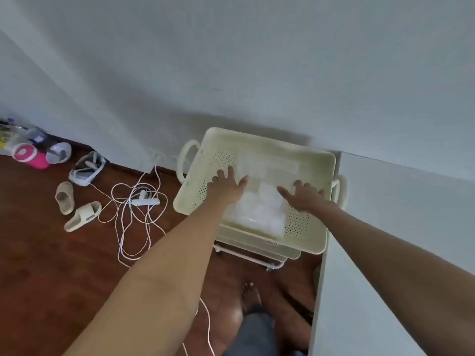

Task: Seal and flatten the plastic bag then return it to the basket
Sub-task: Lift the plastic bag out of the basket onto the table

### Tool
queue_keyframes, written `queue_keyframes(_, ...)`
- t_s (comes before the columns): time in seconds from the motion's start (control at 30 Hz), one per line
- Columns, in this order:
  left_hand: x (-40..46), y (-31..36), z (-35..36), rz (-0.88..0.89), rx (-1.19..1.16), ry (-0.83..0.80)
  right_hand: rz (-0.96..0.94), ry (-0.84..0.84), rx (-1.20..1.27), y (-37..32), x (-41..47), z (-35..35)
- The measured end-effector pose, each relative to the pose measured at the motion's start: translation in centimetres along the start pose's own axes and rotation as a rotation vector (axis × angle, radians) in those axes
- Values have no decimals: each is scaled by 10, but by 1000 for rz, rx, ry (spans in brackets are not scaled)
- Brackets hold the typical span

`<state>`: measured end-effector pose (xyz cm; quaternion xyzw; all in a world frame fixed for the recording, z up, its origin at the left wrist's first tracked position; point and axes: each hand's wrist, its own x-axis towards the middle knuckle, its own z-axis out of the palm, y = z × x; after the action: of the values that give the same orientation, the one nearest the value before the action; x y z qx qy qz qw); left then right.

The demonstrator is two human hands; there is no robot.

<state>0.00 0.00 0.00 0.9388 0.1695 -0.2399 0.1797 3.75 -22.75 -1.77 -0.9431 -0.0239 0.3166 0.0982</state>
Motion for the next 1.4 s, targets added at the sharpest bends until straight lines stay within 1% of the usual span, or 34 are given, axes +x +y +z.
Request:
queue_keyframes(0.1, 3, -6, 17, -12, -69, -26, 10, -34, 92, 0, -1, 20)
queue_keyframes(0.2, 6, -9, 37, -56, -269, -71, 32, -66, 246, 1, -2, 37)
queue_keyframes(0.33, 14, -9, 46, -102, -437, -83, 11, -137, 418, -1, -1, 37)
queue_keyframes(0.47, 19, -6, 40, -107, -540, -75, 10, -143, 537, -3, 0, 26)
queue_keyframes(0.67, 16, 16, 11, -41, -577, 26, -74, -55, 629, 2, -3, -6)
queue_keyframes(0.83, -1, 54, -22, 32, -598, 122, -131, 45, 652, 15, -15, -50)
queue_keyframes(1.0, -30, 109, -45, 126, -630, 186, -175, 167, 634, 53, -39, -98)
queue_keyframes(1.13, -57, 157, -46, 196, -637, 207, -185, 206, 662, 101, -65, -125)
queue_keyframes(1.27, -88, 205, -29, 263, -621, 202, -176, 251, 693, 155, -92, -135)
queue_keyframes(1.4, -118, 245, 4, 310, -648, 160, -139, 282, 713, 212, -118, -126)
